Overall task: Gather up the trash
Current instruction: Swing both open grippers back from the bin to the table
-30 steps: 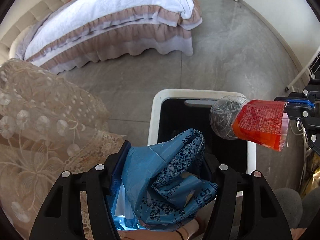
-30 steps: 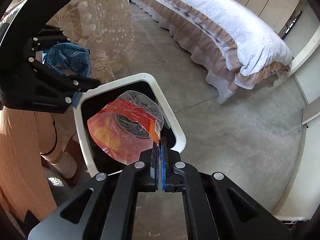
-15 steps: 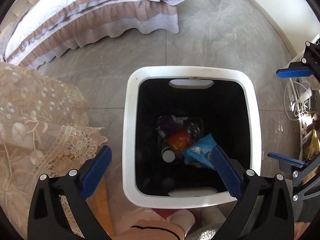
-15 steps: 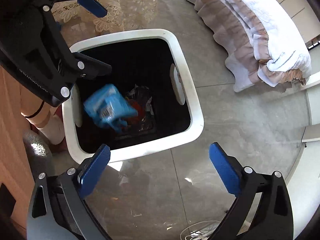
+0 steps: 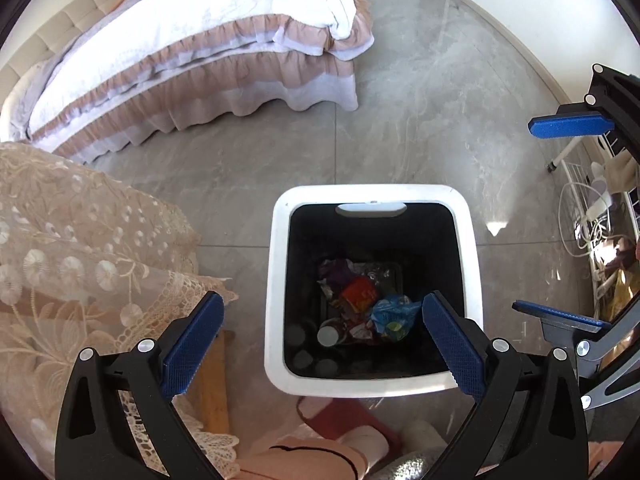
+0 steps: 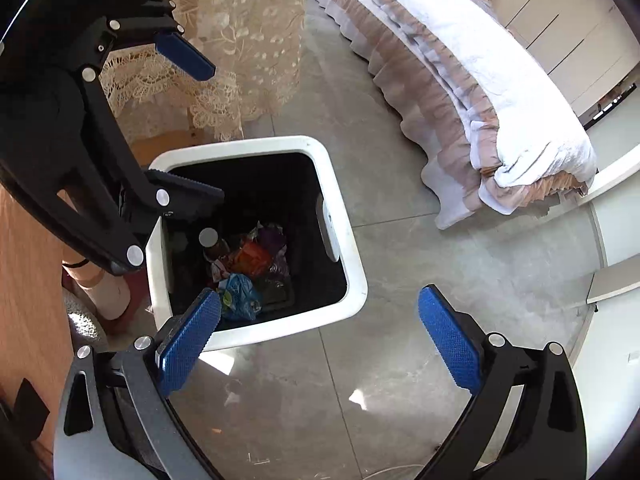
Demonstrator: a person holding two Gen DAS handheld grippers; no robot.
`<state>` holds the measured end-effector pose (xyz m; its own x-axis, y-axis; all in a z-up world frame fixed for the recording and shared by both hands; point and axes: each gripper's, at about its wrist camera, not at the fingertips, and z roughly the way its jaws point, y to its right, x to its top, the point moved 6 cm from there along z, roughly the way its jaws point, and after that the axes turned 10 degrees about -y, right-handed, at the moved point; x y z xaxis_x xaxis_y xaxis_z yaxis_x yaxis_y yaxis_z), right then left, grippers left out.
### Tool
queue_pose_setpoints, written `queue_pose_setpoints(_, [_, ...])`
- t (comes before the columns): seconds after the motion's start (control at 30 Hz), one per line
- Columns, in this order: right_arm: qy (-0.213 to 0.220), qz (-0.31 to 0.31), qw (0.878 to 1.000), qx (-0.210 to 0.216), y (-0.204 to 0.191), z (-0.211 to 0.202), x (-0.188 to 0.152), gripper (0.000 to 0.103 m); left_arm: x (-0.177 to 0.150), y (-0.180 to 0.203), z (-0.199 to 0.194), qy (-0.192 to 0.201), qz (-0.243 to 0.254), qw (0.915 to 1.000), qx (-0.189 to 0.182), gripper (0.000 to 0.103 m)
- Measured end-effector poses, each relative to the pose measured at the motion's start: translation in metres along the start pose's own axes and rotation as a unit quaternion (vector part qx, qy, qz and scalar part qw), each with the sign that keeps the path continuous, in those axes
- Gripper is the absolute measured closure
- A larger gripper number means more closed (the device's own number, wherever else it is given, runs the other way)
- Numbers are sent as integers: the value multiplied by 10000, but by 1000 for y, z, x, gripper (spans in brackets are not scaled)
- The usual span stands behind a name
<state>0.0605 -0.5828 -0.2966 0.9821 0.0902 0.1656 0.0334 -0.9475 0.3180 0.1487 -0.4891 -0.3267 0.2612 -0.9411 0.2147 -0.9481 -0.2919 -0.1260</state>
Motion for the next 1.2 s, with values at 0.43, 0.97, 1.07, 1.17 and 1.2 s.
queue_pose_setpoints(0.43, [1554,674,9855,-132,4,-109,28,5,-39,-32,-118,1056,-863,9881,709,5])
queue_pose_setpoints(0.97, [3075,747,9424,1081,-78,-207,114,5,-160,-128,-213,1534,-2740,9270,2051,5])
queue_pose_setpoints(1.07, [3139,613,9382,1322,-101,-215,136,5,-189,-150,-222,1539,-3181,9116,2098,5])
queue_pose_setpoints(1.17, [3149,397,9365,1487,-127,-222,159,5,-222,-173,-229,1541,-3624,8929,2182,5])
queue_pose_setpoints(1.2, [3147,309,9363,1529,-136,-223,166,5,-234,-180,-231,1531,-3773,8863,2204,5])
